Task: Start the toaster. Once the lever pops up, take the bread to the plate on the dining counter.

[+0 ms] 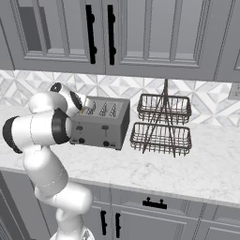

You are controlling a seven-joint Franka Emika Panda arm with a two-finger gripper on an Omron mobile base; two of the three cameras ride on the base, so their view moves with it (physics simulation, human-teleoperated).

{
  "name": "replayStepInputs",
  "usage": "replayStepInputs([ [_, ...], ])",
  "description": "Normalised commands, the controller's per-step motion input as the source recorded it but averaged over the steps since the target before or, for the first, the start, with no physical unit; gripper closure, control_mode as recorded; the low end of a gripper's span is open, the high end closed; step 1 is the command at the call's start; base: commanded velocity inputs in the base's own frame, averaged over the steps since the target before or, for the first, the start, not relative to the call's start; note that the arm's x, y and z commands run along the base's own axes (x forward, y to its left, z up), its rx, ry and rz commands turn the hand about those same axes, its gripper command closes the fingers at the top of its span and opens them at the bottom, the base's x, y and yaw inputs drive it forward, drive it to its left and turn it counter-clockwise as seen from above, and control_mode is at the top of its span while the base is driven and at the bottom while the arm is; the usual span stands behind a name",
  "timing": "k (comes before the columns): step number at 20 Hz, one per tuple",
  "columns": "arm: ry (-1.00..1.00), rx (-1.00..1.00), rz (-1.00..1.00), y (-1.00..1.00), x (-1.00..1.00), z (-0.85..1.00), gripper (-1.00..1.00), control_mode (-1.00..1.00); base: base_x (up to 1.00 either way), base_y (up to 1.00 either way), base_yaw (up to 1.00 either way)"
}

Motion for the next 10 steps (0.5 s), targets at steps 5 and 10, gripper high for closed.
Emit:
replayStepInputs([
  [5, 0.01, 0.00, 0.00, 0.00, 0.05, -0.10, 1.00, -1.00, 0.00, 0.00, 0.00],
  [10, 0.00, 0.00, 0.00, 0.00, 0.00, 0.00, 1.00, -1.00, 0.00, 0.00, 0.00],
])
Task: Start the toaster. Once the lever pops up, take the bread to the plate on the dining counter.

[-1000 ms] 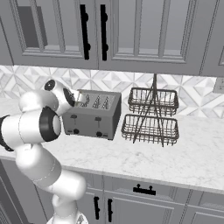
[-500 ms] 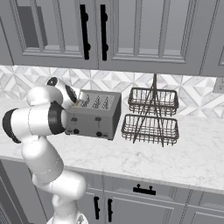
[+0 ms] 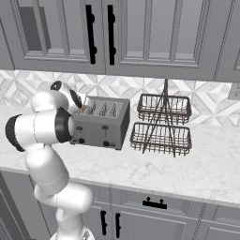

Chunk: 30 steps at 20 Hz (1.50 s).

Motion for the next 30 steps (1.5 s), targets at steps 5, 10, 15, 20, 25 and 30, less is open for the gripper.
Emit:
replayStepInputs([
  [5, 0.00, 0.00, 0.00, 0.00, 0.00, 0.00, 1.00, -1.00, 0.00, 0.00, 0.00],
  [10, -0.03, 0.00, 0.00, 0.00, -0.08, 0.01, 1.00, -1.00, 0.00, 0.00, 0.00],
  [15, -0.17, 0.07, 0.00, 0.00, -0.13, 0.43, 1.00, -1.00, 0.00, 0.00, 0.00],
  [20, -0.23, 0.08, 0.01, 0.00, -0.18, 0.78, 1.00, -1.00, 0.00, 0.00, 0.00],
  [25, -0.17, 0.00, 0.04, -0.07, -0.81, 0.62, 1.00, -1.00, 0.00, 0.00, 0.00],
  [30, -0.05, 0.05, 0.01, -0.32, -0.97, 0.79, 1.00, -1.00, 0.00, 0.00, 0.00],
])
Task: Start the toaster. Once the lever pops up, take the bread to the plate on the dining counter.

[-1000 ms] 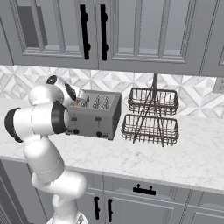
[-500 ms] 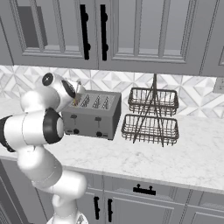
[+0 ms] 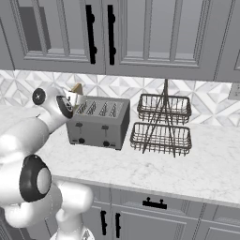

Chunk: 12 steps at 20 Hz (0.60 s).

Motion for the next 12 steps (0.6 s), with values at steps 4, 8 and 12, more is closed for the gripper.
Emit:
replayStepInputs([
  [4, 0.04, 0.01, 0.00, -0.38, -0.99, 0.88, 1.00, -1.00, 0.00, 0.00, 0.00],
  [8, 0.05, 0.03, 0.00, -0.41, -1.00, 0.73, 1.00, -1.00, 0.00, 0.00, 0.00],
  [12, -0.02, 0.00, 0.00, -0.37, -0.89, 0.24, 1.00, -1.00, 0.00, 0.00, 0.00],
])
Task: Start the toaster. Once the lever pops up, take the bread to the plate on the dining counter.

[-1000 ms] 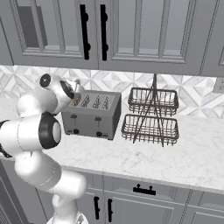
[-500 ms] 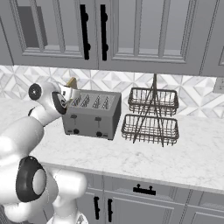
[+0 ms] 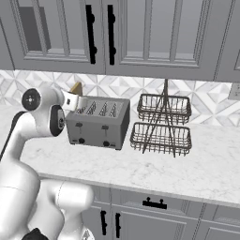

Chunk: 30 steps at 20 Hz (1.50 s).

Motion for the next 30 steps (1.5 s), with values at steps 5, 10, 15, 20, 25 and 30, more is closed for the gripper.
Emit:
replayStepInputs([
  [5, 0.00, 0.00, 0.00, 0.00, -0.01, 0.00, 1.00, -1.00, 0.00, 0.00, 0.00],
  [10, 0.00, 0.00, 0.00, -0.04, -0.33, -0.04, 1.00, -1.00, 0.00, 0.00, 0.00],
  [15, 0.00, -0.01, 0.00, -0.24, -0.84, -0.14, 1.00, -1.00, 0.00, 0.00, 0.00],
  [20, -0.01, 0.00, 0.00, -0.07, -0.17, 0.00, 1.00, -1.00, 0.00, 0.00, 0.00],
  [25, 0.00, 0.00, 0.00, 0.00, 0.00, 0.00, 1.00, -1.00, 0.00, 0.00, 0.00],
  [30, 0.00, 0.00, 0.00, 0.00, 0.00, 0.00, 1.00, -1.00, 0.00, 0.00, 0.00],
])
